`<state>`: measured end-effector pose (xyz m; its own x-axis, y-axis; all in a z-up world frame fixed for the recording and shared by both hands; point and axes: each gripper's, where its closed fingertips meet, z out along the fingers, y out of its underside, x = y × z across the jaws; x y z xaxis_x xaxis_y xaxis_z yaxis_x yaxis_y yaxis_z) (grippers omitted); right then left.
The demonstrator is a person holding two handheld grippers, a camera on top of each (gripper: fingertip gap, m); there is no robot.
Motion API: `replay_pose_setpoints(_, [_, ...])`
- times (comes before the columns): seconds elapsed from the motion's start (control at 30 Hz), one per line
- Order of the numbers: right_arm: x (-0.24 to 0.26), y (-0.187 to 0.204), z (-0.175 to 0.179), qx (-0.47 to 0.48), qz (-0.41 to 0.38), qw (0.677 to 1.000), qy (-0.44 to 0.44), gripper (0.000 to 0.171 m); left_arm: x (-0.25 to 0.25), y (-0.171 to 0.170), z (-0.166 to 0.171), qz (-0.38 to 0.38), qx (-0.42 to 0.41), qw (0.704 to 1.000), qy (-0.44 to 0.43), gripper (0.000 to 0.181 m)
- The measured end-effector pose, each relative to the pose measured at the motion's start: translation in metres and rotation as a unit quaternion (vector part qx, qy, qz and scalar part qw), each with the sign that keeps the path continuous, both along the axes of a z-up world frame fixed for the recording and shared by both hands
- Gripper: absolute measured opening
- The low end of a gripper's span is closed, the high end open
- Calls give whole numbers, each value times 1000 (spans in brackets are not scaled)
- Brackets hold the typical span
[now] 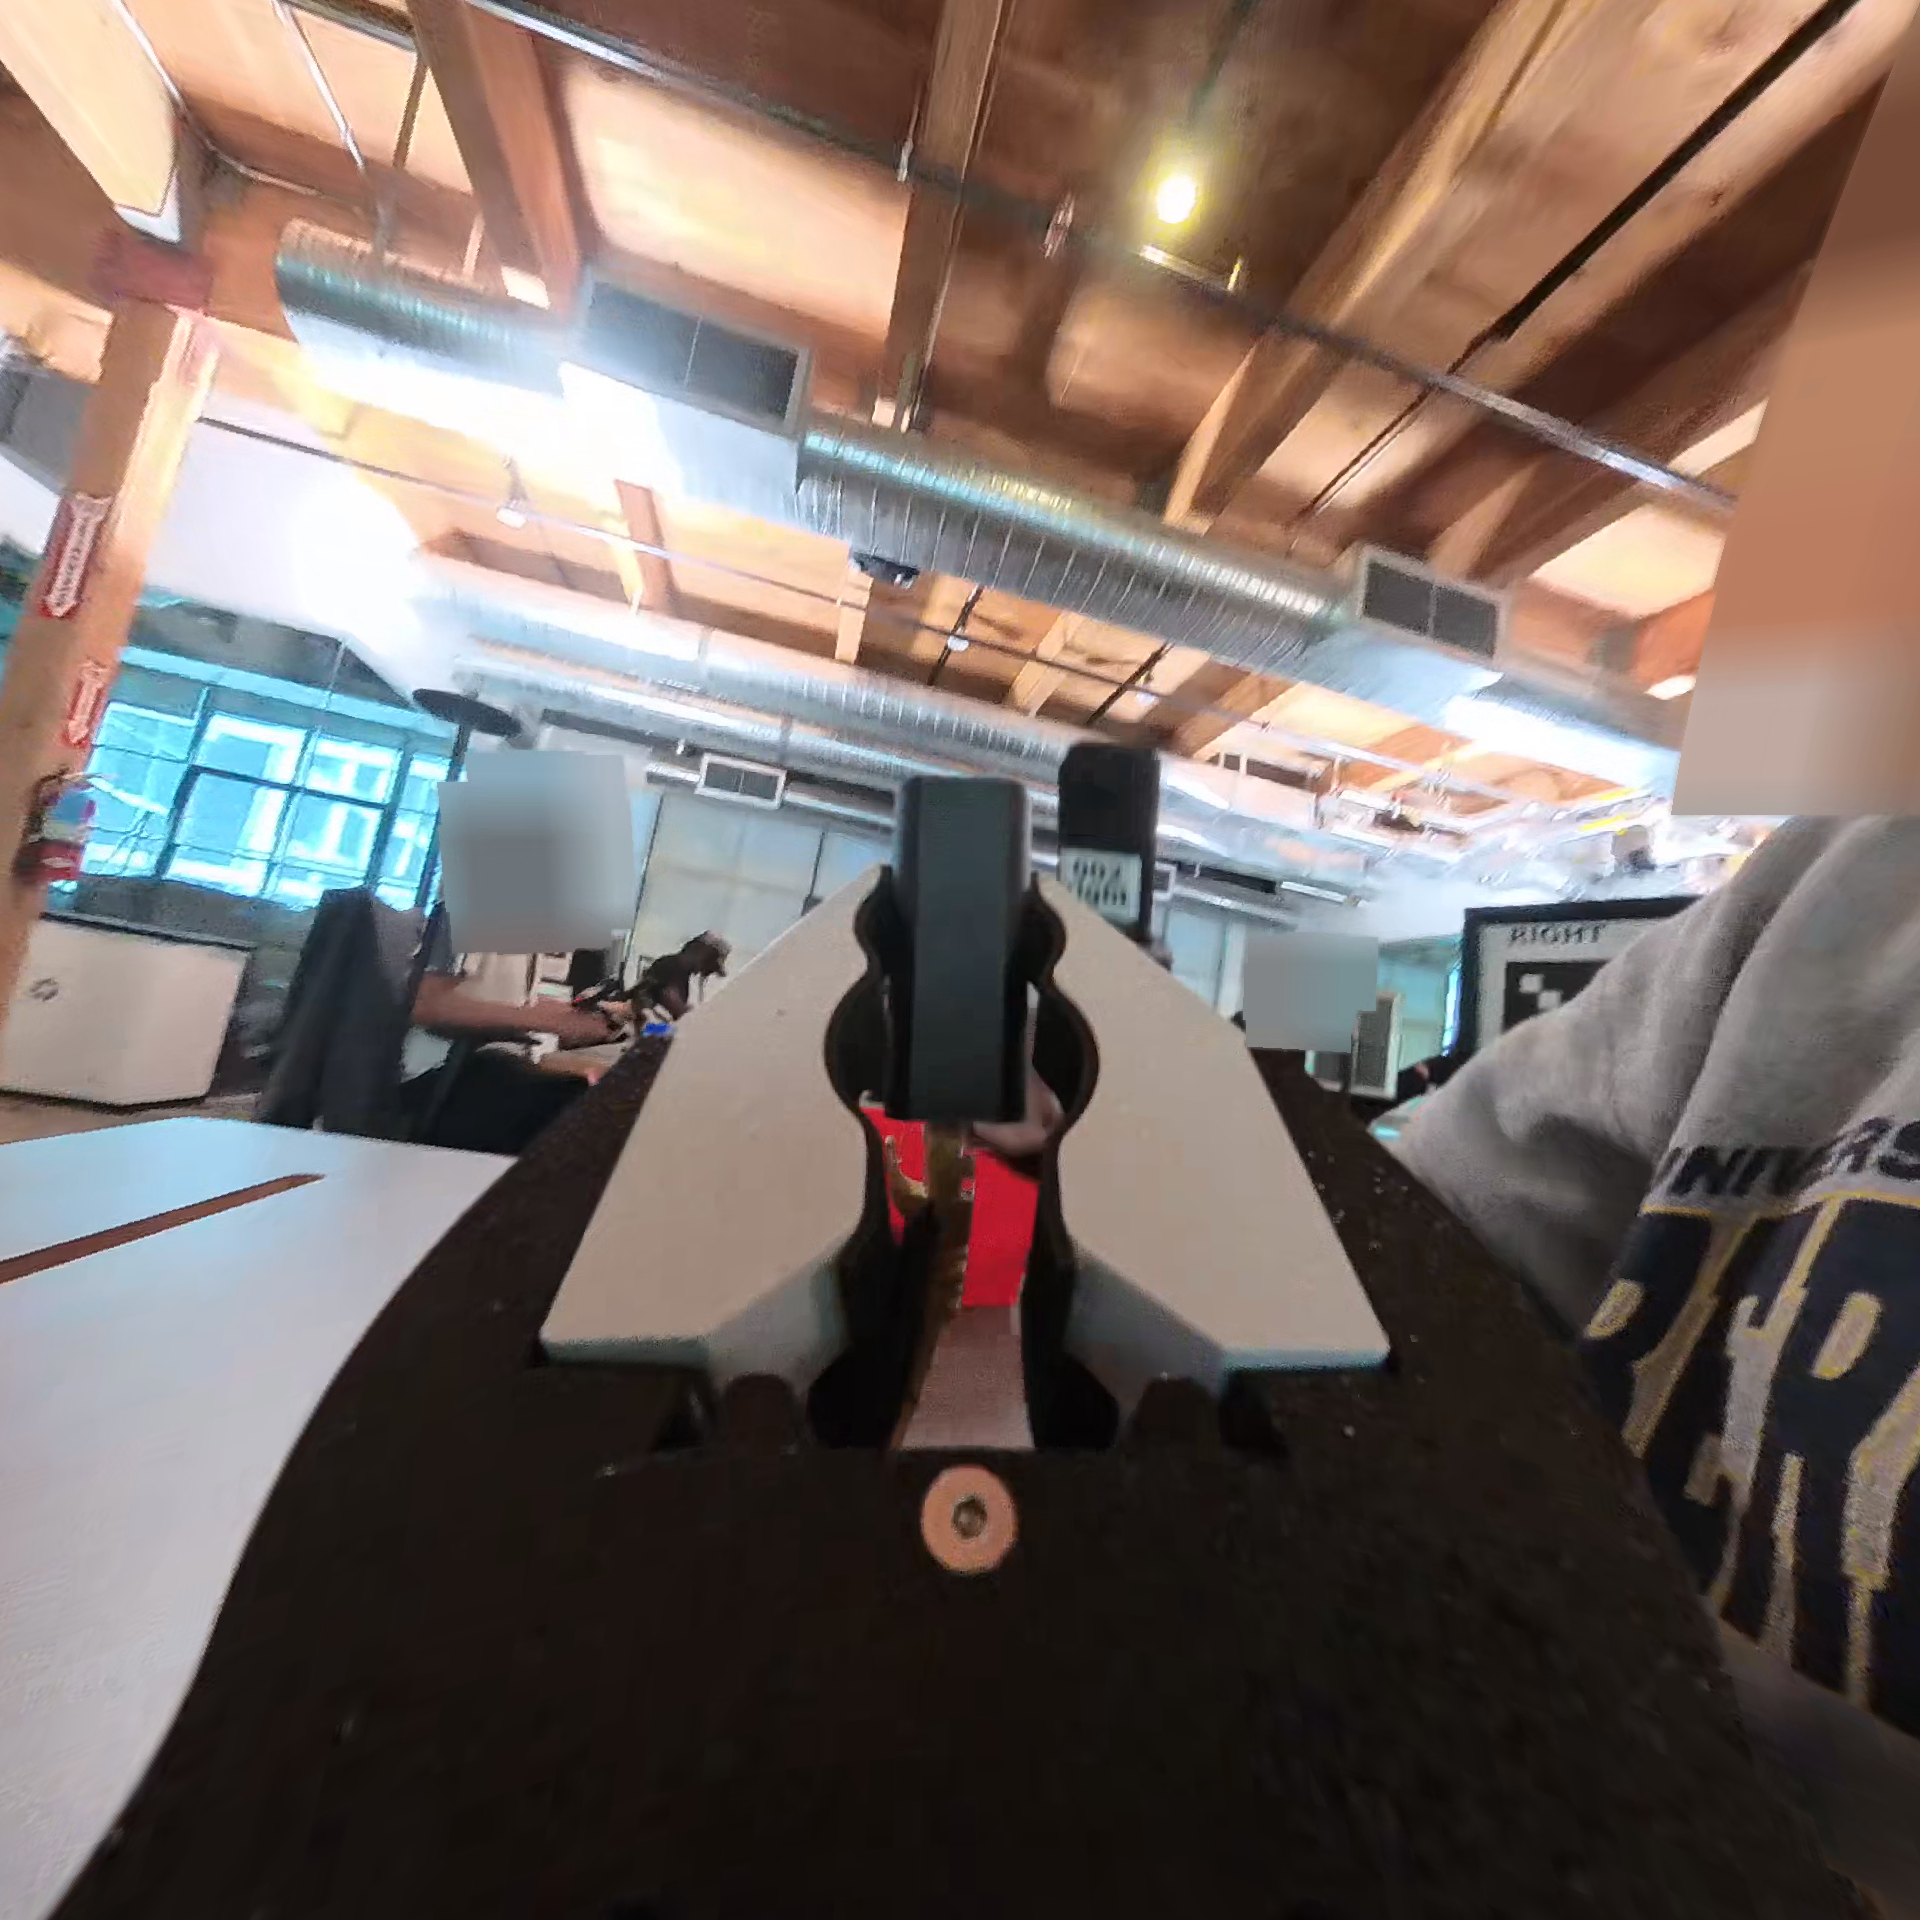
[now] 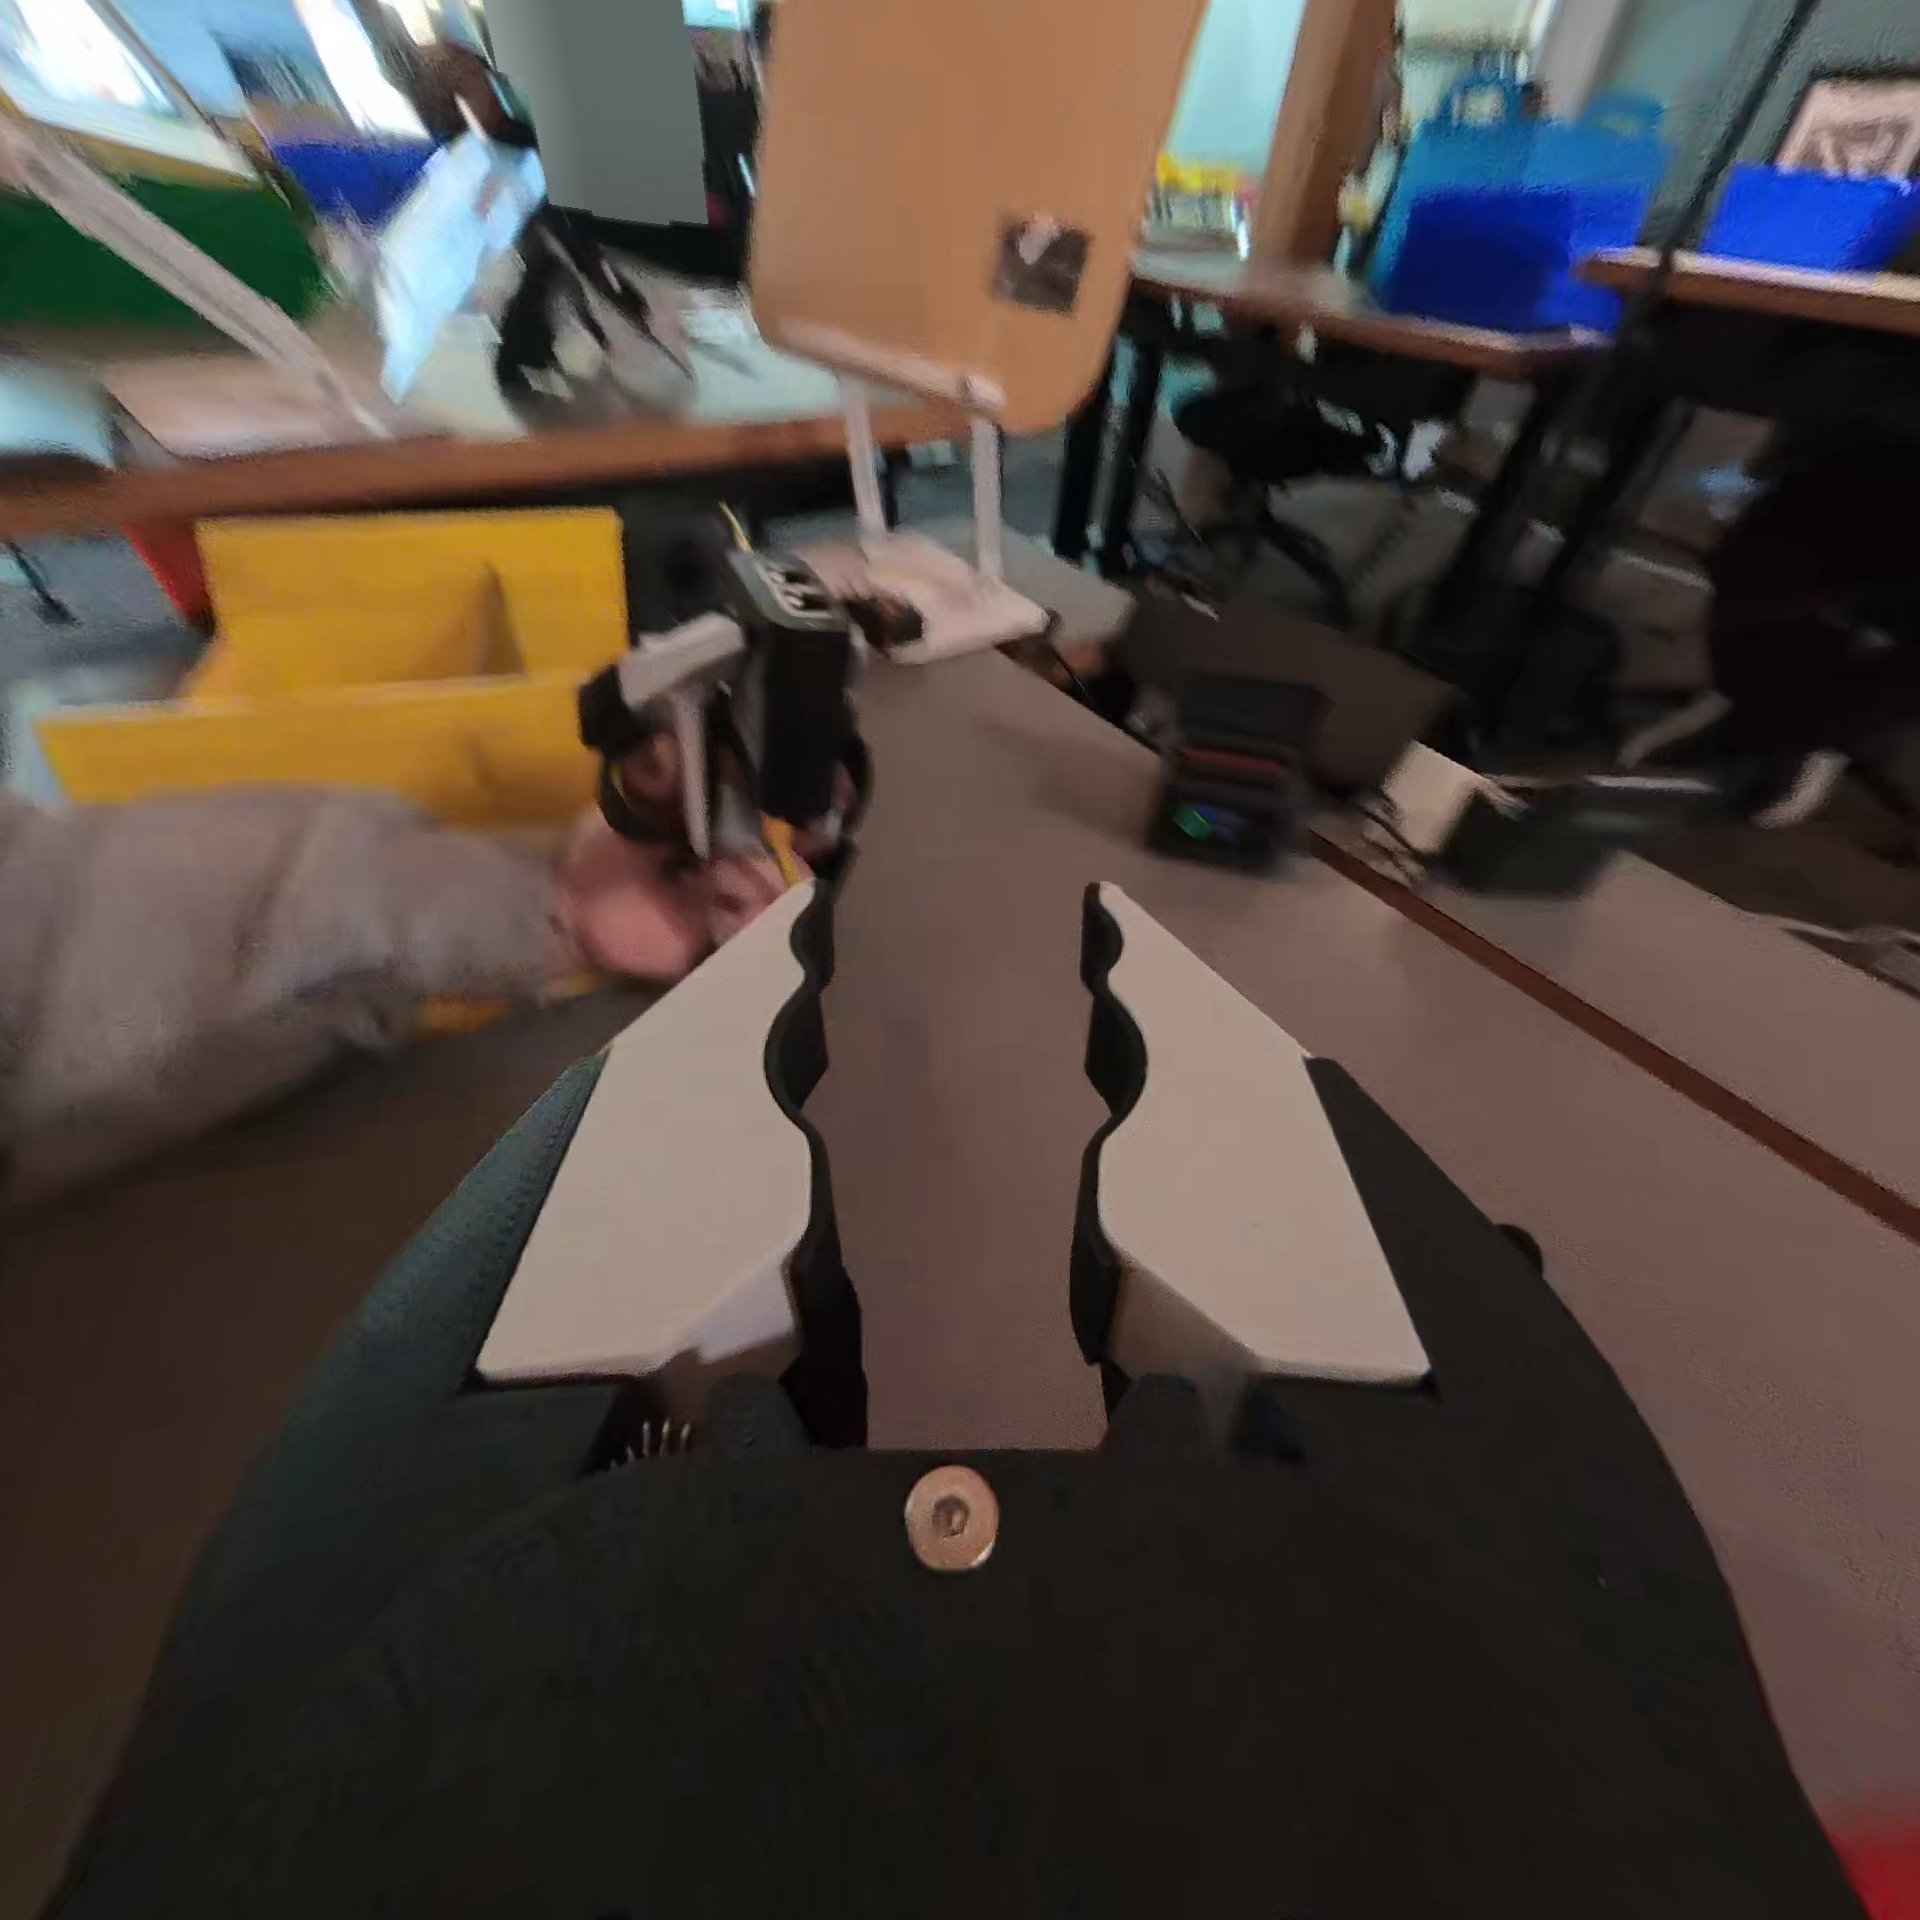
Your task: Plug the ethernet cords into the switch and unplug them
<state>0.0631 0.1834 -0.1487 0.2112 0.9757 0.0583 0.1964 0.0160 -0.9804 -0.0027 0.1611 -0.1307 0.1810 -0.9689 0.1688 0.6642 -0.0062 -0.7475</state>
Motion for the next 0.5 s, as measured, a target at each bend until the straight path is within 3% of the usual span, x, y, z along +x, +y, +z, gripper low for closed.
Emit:
replay_pose_setpoints(0.13, [-59,-21,-14,-60,40,992,104,43,-6,-5,7,-23,5,999,-41,20])
replay_pose_setpoints(0.33, [-80,-31,-12,-108,76,978,165,23,-3,-7,6,-25,10,999,-26,20])
replay_pose_setpoints(0.43, [-74,-26,-18,-110,77,983,127,21,3,-2,-1,-29,-12,999,8,20])
replay_pose_setpoints(0.5, [-63,-19,-27,-94,68,991,62,21,6,10,-12,10,-40,997,64,30])
